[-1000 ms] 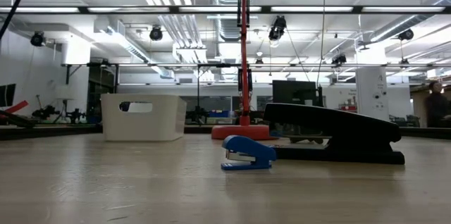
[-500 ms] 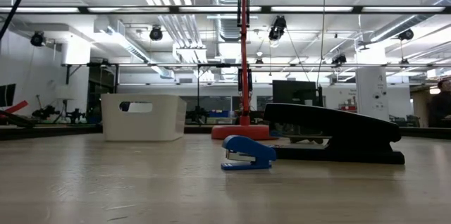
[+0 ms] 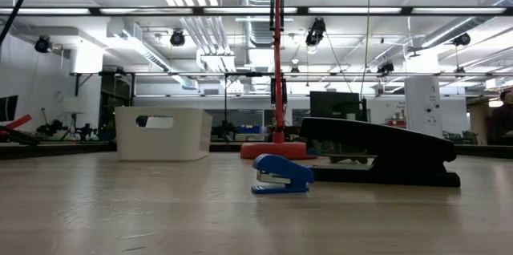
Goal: Pick and place Stapler, Stapler remover, tape
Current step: Put the green tape into the bottom white bin
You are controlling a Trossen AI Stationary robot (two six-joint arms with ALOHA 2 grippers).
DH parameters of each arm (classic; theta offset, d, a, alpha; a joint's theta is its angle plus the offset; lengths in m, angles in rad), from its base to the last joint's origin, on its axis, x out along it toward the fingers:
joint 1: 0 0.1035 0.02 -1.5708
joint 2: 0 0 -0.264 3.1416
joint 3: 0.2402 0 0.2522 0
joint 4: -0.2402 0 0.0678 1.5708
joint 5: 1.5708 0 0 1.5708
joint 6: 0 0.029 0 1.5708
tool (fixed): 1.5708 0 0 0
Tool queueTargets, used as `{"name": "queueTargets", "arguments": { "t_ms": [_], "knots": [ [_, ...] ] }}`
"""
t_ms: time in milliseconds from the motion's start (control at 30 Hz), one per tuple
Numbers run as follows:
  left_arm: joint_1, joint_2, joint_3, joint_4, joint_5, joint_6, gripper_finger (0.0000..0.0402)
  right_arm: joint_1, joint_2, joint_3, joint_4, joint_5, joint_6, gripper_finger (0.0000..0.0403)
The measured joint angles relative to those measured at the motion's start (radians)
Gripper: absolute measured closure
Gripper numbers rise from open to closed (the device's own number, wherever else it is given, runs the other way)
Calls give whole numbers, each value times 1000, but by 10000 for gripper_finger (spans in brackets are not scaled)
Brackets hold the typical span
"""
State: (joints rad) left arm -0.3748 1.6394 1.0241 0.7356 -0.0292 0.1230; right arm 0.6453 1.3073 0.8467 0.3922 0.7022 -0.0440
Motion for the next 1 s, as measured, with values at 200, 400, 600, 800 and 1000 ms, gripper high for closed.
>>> {"name": "queueTargets", "arguments": {
  "t_ms": [200,400,600,800,1000],
  "knots": [
    [0,0,0,-22,-18,-3,227,30,-99,23,-360,-24,261,357],
    [0,0,0,-13,-19,-4,222,86,-141,66,-787,-191,735,357],
    [0,0,0,-13,-19,-17,223,161,-90,66,-1017,-428,1157,357],
    [0,0,0,-12,-23,-19,223,232,-13,66,-1114,-606,1454,356],
    [0,0,0,-12,-22,-21,223,266,73,66,-1122,-787,1594,357]
  ]
}}
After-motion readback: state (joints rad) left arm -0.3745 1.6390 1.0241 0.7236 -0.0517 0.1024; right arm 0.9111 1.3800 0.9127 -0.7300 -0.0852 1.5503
